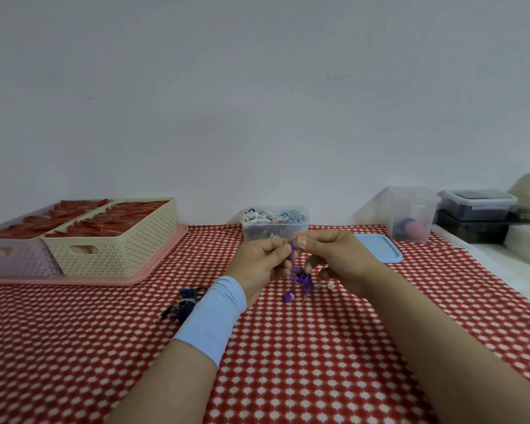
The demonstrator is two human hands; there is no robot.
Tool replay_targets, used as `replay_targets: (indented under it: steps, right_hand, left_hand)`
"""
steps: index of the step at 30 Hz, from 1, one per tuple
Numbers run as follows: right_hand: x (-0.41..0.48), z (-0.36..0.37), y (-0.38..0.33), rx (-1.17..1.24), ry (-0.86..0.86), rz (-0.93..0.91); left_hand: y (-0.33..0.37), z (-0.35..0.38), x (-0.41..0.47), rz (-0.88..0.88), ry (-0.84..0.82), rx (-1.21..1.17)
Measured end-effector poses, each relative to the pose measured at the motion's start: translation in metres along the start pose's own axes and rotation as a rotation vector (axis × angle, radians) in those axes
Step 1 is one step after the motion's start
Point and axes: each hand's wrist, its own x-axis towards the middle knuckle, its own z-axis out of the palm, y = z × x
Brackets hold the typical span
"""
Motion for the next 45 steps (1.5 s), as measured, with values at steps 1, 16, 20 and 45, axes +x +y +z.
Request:
replay_targets:
  steps: [1,16,20,45]
  right_hand:
    - [0.000,0.000,0.000,-0.007,0.010,-0.003]
    - [-0.001,-0.004,-0.001,-0.018,-0.046,0.103]
    - [-0.002,-0.004,0.001,-0.022,-0.036,0.081]
    - [-0.004,-0.007,-0.002,-0.406,0.036,-0.208]
  left_hand:
    - [0.000,0.000,0.000,-0.002,0.003,0.003]
    - [0.001,-0.002,-0.002,-0.005,0.007,0.127]
    - [-0.003,0.000,-0.001,-0.022,0.014,0.098]
    - [-0.001,0.002,-0.002,-0.132,0.070,0.101]
